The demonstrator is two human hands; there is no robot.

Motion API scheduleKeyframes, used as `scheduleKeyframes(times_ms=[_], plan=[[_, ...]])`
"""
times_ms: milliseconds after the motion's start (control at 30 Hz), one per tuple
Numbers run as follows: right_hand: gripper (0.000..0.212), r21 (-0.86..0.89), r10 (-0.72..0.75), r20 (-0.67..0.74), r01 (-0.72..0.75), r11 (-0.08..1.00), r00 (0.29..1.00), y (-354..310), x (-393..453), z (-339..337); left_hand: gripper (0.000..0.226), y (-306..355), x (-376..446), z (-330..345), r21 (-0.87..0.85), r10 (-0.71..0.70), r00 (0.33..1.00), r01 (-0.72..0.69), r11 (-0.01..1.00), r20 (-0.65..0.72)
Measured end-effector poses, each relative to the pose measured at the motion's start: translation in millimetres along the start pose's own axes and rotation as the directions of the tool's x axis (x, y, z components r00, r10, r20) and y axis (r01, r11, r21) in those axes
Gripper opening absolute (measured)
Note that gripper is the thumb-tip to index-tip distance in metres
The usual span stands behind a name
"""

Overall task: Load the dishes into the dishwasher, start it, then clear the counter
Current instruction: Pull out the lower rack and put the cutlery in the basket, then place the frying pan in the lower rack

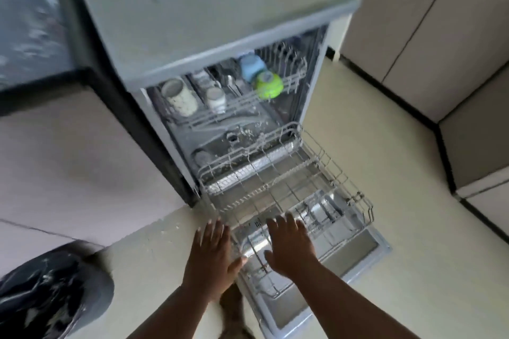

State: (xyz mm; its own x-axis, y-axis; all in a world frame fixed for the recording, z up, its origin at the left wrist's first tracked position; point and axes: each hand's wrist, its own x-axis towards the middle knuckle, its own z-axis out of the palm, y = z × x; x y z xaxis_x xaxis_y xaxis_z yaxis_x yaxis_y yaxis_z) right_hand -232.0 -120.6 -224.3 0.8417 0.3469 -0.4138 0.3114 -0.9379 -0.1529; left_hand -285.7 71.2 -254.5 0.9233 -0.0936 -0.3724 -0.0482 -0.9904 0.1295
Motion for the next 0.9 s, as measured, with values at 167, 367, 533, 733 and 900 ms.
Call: scheduleKeyframes(times_ms=[167, 367, 533, 733, 900], plan=[[0.079, -0.074, -0.158, -0.068, 0.153, 0.986, 0.985, -57, -28, -73, 0.083, -36, -60, -61, 0.036, -0.089, 0.976, 0.098, 0.995, -0.2], [0.082, -0.182, -0.318, -0.198, 0.284, 0.942, 0.927, -149, -38, -149, 0.082, -108, -120, -138, -0.001, -0.252, 0.878, 0.276, 0.961, -0.406], [0.082, -0.255, -0.43, -0.247, 0.37, 0.894, 0.868, -231, -50, -194, 0.083, -172, -163, -162, -0.042, -0.37, 0.816, 0.394, 0.918, -0.444], [0.084, -0.32, -0.452, -0.265, 0.365, 0.874, 0.851, -354, -48, -211, 0.084, -276, -221, -179, -0.037, -0.386, 0.74, 0.44, 0.897, -0.551], [0.084, -0.334, -0.544, -0.254, 0.455, 0.825, 0.8, -490, -48, -221, 0.085, -397, -292, -205, -0.081, -0.463, 0.62, 0.542, 0.836, -0.634]])
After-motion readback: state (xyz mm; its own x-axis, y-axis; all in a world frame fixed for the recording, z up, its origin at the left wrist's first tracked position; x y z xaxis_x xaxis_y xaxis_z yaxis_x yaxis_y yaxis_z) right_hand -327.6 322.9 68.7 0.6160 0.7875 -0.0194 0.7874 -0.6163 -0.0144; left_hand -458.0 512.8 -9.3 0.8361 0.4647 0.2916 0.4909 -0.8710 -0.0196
